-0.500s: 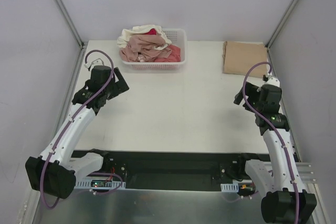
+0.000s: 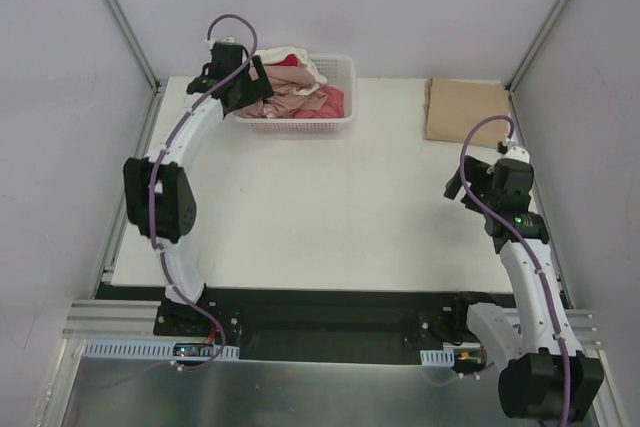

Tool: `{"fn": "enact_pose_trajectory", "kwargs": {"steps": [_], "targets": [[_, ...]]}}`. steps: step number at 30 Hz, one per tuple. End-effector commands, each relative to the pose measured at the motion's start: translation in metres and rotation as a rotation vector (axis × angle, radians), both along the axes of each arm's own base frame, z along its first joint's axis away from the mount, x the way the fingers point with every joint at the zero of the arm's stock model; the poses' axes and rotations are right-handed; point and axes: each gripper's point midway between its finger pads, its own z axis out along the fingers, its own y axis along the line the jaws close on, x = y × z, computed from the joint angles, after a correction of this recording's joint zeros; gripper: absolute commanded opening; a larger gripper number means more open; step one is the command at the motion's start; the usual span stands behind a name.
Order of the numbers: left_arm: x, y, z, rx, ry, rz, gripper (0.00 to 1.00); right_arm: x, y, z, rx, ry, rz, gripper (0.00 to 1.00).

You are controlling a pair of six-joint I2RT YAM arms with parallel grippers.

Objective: Fold and stack the t-shirts
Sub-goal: Grab the tshirt from the pile, then move the tshirt to the center of the board

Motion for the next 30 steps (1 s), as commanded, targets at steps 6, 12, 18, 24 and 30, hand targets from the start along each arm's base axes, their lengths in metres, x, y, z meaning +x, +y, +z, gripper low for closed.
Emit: {"fn": "enact_pose_trajectory", "kwargs": {"steps": [6,12,18,24,30], "targets": [[0.102,-0.026,-0.023,0.010,-0.050,-0.068,0.58,0.004,-0.009,0.010,-0.055,-0.027,-0.021,0.97],[0.090,-0.033,0.055,-0.015,-0.189,-0.095,0.00,0.006,-0.006,0.008,-0.046,-0.018,-0.011,0.97],[0.043,-0.066,0.169,0.009,-0.411,-0.270,0.00,0.004,-0.001,0.012,-0.026,-0.039,0.010,0.97],[0.004,-0.093,0.258,-0.083,-0.597,-0.421,0.00,0.001,0.001,0.018,-0.023,-0.063,0.018,0.97],[-0.051,-0.111,0.338,-0.156,-0.790,-0.553,0.00,0.000,0.001,0.024,-0.024,-0.086,0.020,0.97]]}}
